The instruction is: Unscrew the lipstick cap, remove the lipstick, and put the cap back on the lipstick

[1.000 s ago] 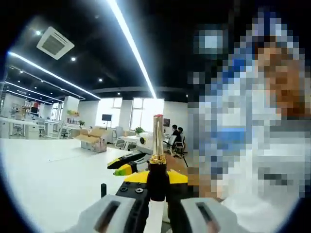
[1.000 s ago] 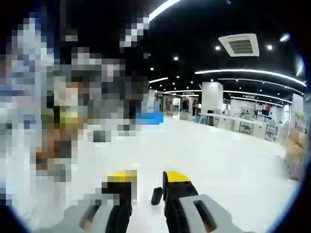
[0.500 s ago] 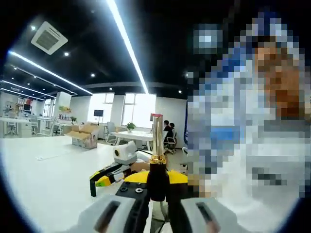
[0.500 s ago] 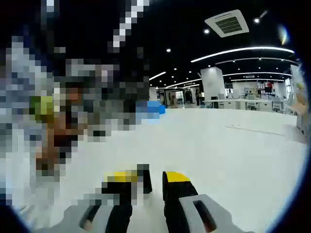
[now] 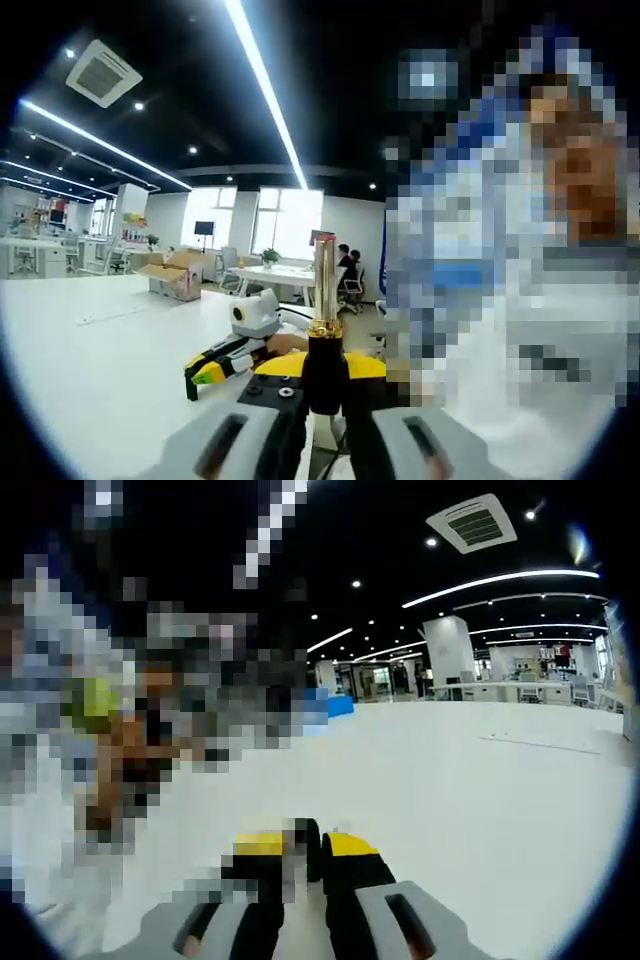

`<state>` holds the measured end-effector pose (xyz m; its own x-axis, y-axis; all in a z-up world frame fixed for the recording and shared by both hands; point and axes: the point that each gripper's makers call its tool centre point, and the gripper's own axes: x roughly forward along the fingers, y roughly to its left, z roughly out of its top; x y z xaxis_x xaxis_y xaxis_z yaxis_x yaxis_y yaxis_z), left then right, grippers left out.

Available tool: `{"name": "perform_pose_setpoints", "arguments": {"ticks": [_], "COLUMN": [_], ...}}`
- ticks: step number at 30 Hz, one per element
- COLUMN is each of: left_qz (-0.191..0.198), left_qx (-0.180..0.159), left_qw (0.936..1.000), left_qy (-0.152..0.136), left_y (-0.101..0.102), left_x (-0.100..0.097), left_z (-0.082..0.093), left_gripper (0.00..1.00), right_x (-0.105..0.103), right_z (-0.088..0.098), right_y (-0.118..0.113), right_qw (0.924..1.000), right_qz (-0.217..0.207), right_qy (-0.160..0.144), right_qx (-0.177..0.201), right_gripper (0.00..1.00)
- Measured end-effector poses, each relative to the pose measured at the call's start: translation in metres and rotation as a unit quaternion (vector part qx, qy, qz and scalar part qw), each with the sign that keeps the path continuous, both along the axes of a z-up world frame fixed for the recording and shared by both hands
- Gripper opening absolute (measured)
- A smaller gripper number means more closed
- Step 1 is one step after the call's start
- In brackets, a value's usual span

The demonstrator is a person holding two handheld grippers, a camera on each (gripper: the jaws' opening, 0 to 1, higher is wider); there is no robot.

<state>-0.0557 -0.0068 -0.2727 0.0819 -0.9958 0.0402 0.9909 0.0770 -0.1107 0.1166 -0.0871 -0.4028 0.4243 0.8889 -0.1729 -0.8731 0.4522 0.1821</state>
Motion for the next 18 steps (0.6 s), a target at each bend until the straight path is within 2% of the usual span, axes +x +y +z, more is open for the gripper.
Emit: {"name": "perform_pose_setpoints", "arguments": {"ticks": [2,5,6,8,10,11,15,18], "left_qz": [0.01,0.048,0.067,0.103,0.13,0.133,0.123,0.132], "left_qx": [0.007,0.036,0.052,0.085,0.122,0.13,0.136,0.152], "left_qw": [0.9999,0.9976,0.995,0.9869,0.9746,0.9715,0.9694,0.9615], "left_qy": [-0.006,-0.035,-0.052,-0.091,-0.136,-0.147,-0.163,-0.186], "left_y": [0.0,0.0,0.0,0.0,-0.002,-0.004,-0.013,-0.014], "left_x": [0.002,0.012,0.016,0.022,0.024,0.022,0.01,0.008], "left_z": [-0.001,-0.007,-0.009,-0.013,-0.018,-0.019,-0.019,-0.02], "left_gripper": [0.13,0.13,0.13,0.13,0.13,0.13,0.13,0.13], "right_x": [-0.002,0.003,0.001,-0.003,-0.005,-0.006,-0.013,-0.027], "right_z": [0.0,0.002,0.007,0.018,0.029,0.034,0.063,0.093], "right_y": [0.001,-0.004,-0.002,-0.001,-0.003,-0.006,-0.009,-0.009], "right_qw": [1.0,0.9998,0.9996,0.9981,0.9958,0.9949,0.9896,0.9831], "right_qz": [0.001,0.0,0.0,0.007,0.016,0.017,0.032,0.05], "right_qy": [0.007,0.015,0.014,0.018,0.018,0.014,-0.008,-0.033], "right_qx": [0.004,0.01,0.027,0.059,0.089,0.099,0.14,0.173], "right_gripper": [0.11,0.1,0.1,0.1,0.1,0.1,0.1,0.1]}}
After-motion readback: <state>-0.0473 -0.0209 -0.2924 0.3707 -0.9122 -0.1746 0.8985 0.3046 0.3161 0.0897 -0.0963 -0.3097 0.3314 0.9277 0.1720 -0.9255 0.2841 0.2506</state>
